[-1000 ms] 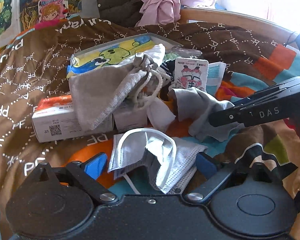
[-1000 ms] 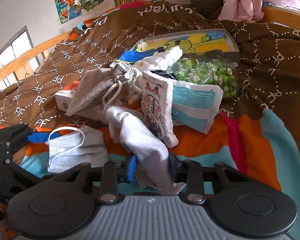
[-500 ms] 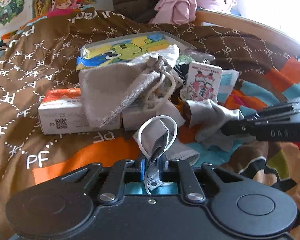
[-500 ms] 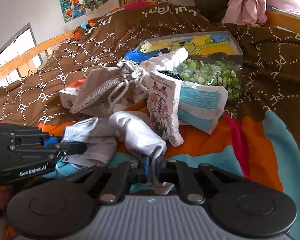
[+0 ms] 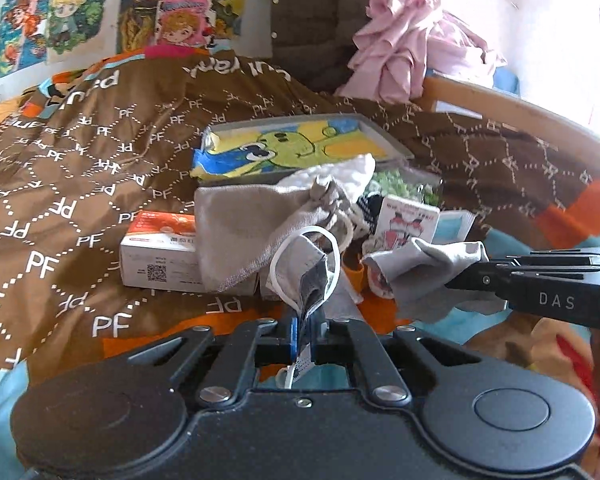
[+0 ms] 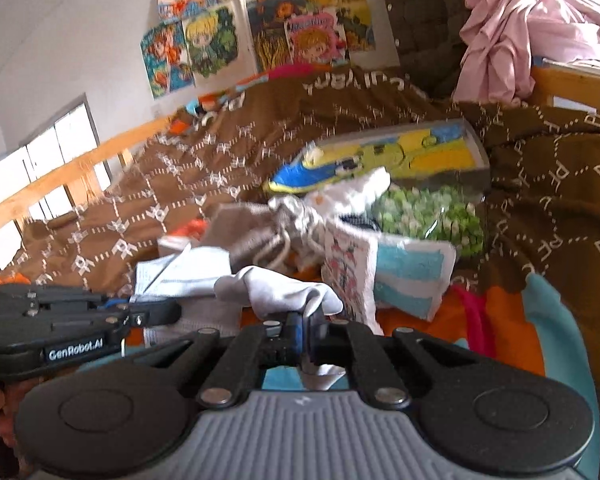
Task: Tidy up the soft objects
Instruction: 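Carry the mask into the painted tray with left tool while right tool drops the sock there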
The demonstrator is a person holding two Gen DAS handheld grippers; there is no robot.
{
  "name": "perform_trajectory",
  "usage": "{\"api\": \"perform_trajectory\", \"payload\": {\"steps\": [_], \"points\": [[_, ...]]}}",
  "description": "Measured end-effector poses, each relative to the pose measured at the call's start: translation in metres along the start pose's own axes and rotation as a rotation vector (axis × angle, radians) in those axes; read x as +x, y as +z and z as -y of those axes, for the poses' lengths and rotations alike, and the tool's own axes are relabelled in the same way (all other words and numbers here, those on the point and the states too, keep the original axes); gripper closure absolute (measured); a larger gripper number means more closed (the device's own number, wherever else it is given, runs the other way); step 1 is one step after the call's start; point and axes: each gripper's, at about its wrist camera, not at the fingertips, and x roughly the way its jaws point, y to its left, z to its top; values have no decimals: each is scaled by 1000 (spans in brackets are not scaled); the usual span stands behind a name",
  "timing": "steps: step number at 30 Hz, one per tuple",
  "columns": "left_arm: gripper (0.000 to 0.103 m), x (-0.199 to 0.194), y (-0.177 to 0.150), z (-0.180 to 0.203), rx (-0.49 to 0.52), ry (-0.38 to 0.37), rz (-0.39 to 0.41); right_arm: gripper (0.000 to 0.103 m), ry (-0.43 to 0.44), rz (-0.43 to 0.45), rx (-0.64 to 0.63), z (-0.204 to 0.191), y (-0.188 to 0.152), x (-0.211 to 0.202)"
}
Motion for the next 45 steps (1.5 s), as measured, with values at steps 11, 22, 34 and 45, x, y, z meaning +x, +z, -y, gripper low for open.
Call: {"api": "perform_trajectory", "payload": {"steps": [11,22,34,45], "points": [[98,-28,37,11,-60,-4,125,100,44,124,133,18,36,-29],[98,37,120,4,-79,11,188,100,10,282,218,68,121,29],[97,180,193,-25,-180,72,188,100,7,348,351,149,145,141],[97,276,199,-26,-254,36,69,100,-65,246,374,186,137,186]]}}
